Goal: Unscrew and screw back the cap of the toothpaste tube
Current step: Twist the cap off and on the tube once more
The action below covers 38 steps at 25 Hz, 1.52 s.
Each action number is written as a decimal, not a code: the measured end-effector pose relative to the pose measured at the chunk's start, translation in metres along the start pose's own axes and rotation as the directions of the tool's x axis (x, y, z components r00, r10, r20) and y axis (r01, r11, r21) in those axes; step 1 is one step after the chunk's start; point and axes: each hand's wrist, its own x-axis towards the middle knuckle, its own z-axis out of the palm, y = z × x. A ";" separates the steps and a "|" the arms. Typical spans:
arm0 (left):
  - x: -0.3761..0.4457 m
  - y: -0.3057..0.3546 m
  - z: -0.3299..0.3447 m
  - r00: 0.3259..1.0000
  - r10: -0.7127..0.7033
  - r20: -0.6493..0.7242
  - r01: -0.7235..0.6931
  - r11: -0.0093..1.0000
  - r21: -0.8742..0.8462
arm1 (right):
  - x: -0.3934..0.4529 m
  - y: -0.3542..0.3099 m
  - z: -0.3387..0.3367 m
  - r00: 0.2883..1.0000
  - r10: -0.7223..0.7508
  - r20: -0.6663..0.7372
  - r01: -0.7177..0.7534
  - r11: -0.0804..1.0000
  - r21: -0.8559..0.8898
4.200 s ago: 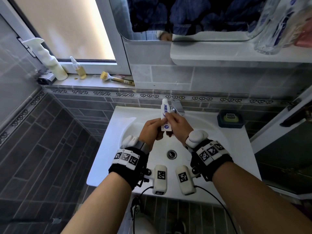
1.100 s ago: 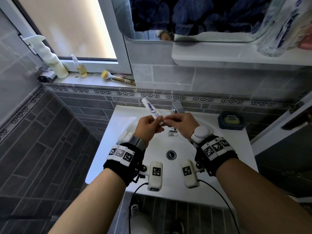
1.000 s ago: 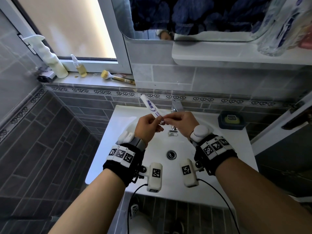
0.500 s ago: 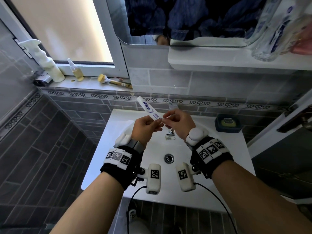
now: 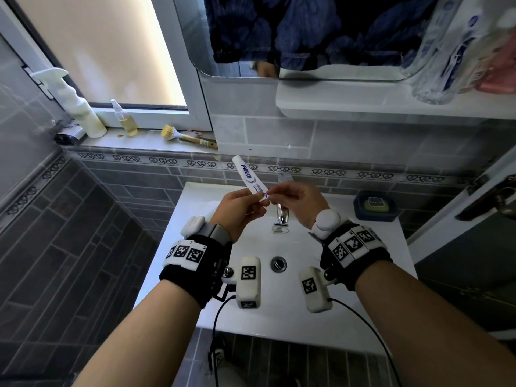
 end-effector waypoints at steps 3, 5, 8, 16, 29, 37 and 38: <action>0.000 -0.005 0.001 0.997 0.076 0.010 -0.077 0.977 0.200 | -0.001 0.002 0.001 1.000 0.011 -0.004 -0.012 0.992 -0.123; -0.001 -0.008 0.002 0.982 0.184 0.039 -0.185 0.899 0.396 | -0.002 0.004 0.002 1.000 0.019 -0.016 -0.021 0.986 -0.167; -0.001 -0.011 0.001 0.960 0.256 0.118 -0.278 0.797 0.536 | -0.001 0.006 0.001 0.998 0.047 -0.031 -0.051 0.989 -0.142; 0.000 -0.016 0.008 0.936 0.350 0.037 -0.330 0.835 0.441 | 0.010 0.001 0.011 0.981 0.126 -0.148 -0.102 0.982 0.161; -0.007 0.004 0.012 0.994 0.092 0.057 -0.097 0.992 0.079 | 0.010 -0.013 0.006 0.996 0.018 -0.091 -0.011 0.997 0.073; -0.003 0.008 0.010 0.999 0.033 0.039 -0.030 0.997 -0.068 | 0.002 -0.020 0.009 0.999 -0.053 0.002 0.053 0.998 0.018; -0.004 0.009 0.010 0.998 0.028 0.052 -0.024 0.996 -0.086 | 0.001 -0.020 0.010 0.999 -0.052 -0.006 0.052 0.997 0.056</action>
